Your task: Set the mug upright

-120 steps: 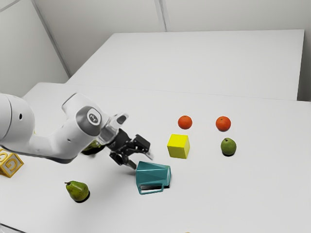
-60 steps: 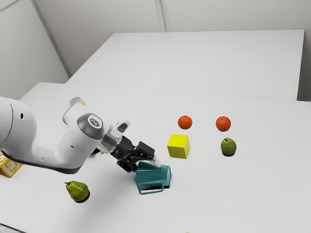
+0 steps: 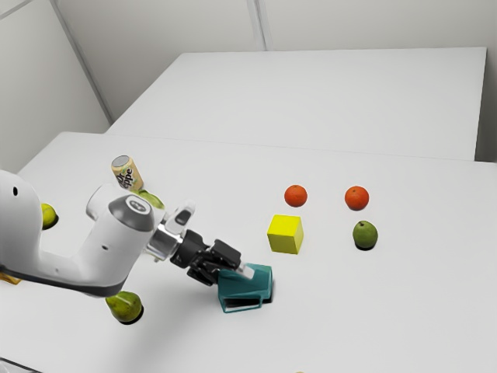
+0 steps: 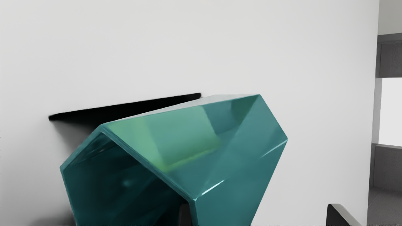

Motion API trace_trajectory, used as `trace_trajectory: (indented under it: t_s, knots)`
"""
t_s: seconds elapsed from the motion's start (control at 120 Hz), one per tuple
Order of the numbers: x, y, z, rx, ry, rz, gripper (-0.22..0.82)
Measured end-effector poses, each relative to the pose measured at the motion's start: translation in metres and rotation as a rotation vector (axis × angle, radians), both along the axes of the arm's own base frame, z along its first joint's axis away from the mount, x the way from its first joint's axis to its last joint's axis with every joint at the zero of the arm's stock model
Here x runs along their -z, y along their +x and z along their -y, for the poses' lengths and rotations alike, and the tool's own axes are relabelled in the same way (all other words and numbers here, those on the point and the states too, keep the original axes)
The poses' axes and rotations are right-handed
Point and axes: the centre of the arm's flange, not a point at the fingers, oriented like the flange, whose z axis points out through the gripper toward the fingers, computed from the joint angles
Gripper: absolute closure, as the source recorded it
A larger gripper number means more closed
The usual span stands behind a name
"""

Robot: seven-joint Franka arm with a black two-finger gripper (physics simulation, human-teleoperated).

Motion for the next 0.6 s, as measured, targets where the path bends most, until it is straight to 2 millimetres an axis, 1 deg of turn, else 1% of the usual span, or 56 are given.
trace_trajectory:
  t_s: [0.2,0.325,0.383,0.492,0.6]
  knots:
    - [0.004,-0.003,-0.003,0.02,0.008,0.033,0.37]
    - [0.002,-0.002,-0.003,0.033,0.012,0.058,0.52]
    - [-0.001,-0.002,-0.004,0.039,0.012,0.074,0.59]
    - [-0.009,-0.001,-0.002,0.05,0.012,0.11,0.68]
    - [-0.022,-0.001,0.002,0.072,0.013,0.156,0.72]
